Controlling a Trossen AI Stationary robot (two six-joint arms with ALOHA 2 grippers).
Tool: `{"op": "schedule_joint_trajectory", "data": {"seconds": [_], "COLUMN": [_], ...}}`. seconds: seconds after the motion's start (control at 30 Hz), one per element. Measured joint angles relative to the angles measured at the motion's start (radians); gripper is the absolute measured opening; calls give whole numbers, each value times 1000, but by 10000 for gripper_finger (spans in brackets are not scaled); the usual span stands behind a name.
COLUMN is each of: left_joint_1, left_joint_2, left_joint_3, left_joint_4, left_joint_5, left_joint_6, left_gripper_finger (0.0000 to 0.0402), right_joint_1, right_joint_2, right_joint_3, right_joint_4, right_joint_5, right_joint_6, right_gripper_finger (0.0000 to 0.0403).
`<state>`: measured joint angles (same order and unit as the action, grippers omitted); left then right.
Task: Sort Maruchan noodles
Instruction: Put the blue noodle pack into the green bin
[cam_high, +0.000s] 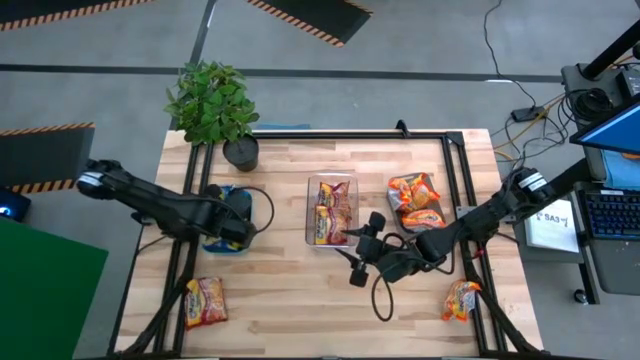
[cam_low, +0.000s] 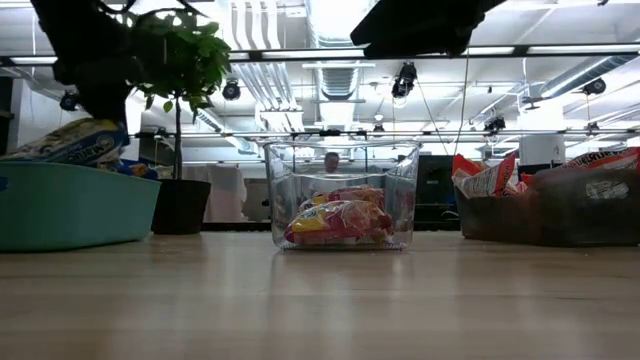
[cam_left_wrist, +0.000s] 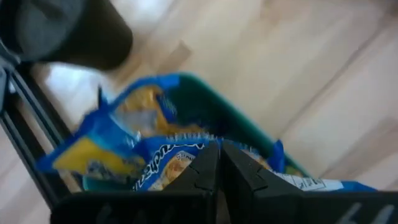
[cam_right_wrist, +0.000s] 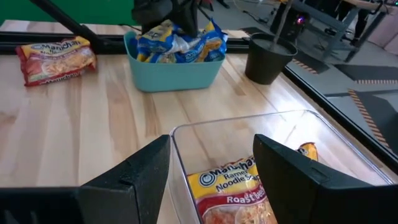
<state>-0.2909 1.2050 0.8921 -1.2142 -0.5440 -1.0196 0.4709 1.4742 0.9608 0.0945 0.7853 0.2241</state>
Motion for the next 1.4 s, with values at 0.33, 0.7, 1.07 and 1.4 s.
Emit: {"op": "schedule_joint_trajectory", "data": {"seconds": [0.33, 0.7, 1.07, 1.4], "left_joint_1": [-1, -91, -126, -130], "left_joint_2": [71, 89, 88, 88], "left_joint_3": [20, 159, -33, -28], "left_joint_4": [-98, -253, -135, -89], "left_joint_5": [90, 184, 213, 229], "left_joint_6": [-14, -16, -61, -58], "left_gripper_finger": [0, 0, 0, 0], "right_joint_1": [0, 0, 0, 0], "right_joint_2": [0, 0, 17, 18], "right_joint_3": [1, 5, 3, 3], "right_joint_4": [-2, -1, -7, -2], "right_joint_5": [0, 0, -2, -2], "right_joint_6": [1, 0, 1, 1], "right_gripper_finger": [219, 219, 219, 219]}}
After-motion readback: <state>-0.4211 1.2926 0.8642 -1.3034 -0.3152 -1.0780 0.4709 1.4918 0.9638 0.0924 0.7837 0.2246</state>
